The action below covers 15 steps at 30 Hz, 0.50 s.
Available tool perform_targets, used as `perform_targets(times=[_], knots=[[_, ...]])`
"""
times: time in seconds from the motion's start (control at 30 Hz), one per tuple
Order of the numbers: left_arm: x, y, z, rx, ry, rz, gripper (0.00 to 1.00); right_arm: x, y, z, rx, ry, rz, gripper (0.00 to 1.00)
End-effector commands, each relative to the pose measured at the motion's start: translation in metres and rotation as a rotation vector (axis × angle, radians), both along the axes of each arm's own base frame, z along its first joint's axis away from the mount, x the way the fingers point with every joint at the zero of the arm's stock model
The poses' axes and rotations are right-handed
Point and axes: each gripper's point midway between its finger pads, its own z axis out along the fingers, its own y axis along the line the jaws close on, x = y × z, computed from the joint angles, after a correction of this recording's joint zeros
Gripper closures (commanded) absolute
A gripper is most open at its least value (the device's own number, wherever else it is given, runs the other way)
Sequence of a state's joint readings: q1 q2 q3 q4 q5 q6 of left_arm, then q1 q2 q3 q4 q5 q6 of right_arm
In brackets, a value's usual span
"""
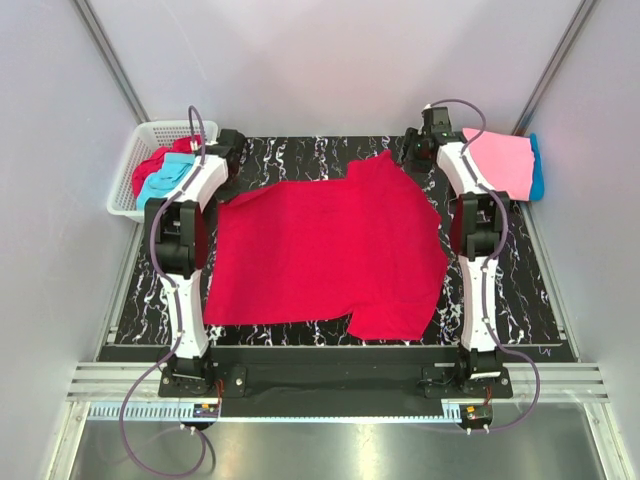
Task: Fold and stack the t-shirts
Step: Fold the tshirt
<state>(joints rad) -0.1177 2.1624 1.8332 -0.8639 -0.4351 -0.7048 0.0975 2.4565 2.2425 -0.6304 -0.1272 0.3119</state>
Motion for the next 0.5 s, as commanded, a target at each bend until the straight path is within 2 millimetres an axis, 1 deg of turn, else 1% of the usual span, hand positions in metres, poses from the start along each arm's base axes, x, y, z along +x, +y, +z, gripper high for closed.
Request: perform_targets(times=[0.0, 0.03, 0.07, 0.1, 0.13, 0.17, 0.2, 0.23, 0.27, 0.33, 0.47], knots=[[0.003, -0.015, 0.038, -0.06, -0.092, -0.03, 1.0, 0.021, 0.011, 0.012, 0.024, -0.072, 0.114, 0.43], [0.003, -0.017, 0.039, -0.067, -0.094, -0.035, 1.0, 0.03, 0.013, 0.02, 0.029, -0.109, 0.128, 0.43], [0.002, -0.017, 0.04, -0.07, -0.093, -0.038, 1.0, 0.032, 0.019, 0.006, 0.039, -0.101, 0.168, 0.43], [0.001, -0.019, 0.041, -0.076, -0.095, -0.044, 1.0, 0.035, 0.022, 0.005, 0.048, -0.113, 0.19, 0.43], [0.001, -0.02, 0.042, -0.081, -0.096, -0.047, 1.0, 0.042, 0.025, 0.011, 0.054, -0.148, 0.206, 0.43], [0.0, -0.021, 0.041, -0.083, -0.093, -0.051, 1.0, 0.044, 0.028, -0.001, 0.062, -0.143, 0.224, 0.43], [-0.001, -0.022, 0.042, -0.089, -0.094, -0.054, 1.0, 0.047, 0.029, -0.002, 0.065, -0.152, 0.228, 0.42], [-0.001, -0.023, 0.042, -0.093, -0.093, -0.056, 1.0, 0.052, 0.03, 0.002, 0.072, -0.176, 0.233, 0.41], [-0.002, -0.024, 0.041, -0.095, -0.09, -0.061, 1.0, 0.052, 0.036, -0.006, 0.097, -0.169, 0.259, 0.41], [-0.001, -0.026, 0.042, -0.108, -0.091, -0.071, 1.0, 0.054, 0.04, -0.004, 0.116, -0.181, 0.269, 0.4], [0.0, -0.031, 0.046, -0.131, -0.099, -0.079, 1.0, 0.055, 0.043, -0.01, 0.132, -0.181, 0.277, 0.38]])
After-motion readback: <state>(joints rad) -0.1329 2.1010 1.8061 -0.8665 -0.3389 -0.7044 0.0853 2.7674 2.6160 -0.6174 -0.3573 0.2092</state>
